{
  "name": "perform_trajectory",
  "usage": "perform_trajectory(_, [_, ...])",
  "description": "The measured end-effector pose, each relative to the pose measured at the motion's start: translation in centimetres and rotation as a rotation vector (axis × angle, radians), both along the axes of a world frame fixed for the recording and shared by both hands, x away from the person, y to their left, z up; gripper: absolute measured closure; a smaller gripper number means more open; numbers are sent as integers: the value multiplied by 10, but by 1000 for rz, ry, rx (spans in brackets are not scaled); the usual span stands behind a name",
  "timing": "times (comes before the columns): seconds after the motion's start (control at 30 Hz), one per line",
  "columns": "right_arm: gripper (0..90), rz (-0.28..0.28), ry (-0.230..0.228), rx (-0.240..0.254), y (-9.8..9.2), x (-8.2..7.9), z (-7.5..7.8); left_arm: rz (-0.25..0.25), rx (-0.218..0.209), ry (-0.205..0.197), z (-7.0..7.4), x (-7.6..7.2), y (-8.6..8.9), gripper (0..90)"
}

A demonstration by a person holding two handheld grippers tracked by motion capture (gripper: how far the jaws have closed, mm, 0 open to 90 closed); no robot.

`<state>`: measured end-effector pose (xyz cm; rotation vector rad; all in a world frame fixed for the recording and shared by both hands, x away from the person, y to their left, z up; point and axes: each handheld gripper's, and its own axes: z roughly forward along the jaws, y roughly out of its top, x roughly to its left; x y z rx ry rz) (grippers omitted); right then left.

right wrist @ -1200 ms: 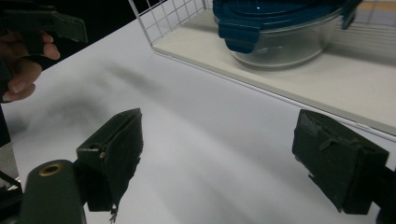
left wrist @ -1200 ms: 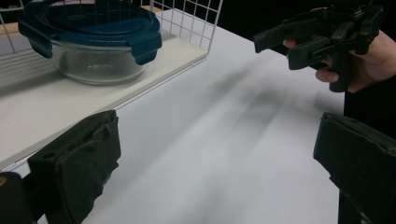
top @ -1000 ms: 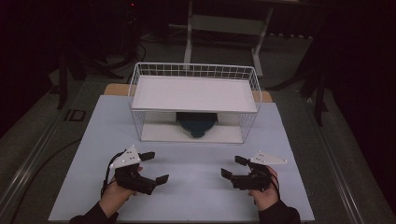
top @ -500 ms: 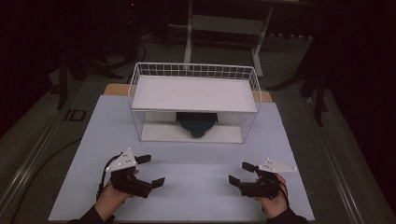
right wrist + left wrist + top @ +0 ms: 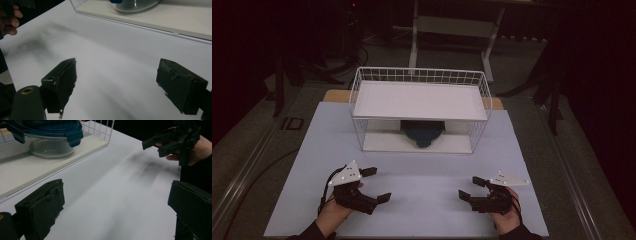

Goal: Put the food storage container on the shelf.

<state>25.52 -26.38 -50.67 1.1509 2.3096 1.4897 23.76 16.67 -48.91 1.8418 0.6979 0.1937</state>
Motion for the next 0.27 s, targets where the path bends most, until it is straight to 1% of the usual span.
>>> perform_trajectory(0.2, [164, -2, 9, 9, -1, 1, -1, -8, -5, -6, 0, -1, -2, 9])
perform_trajectory(0.27, [164, -1, 9, 10, -1, 1, -1, -10, 0, -8, 0, -1, -2, 9])
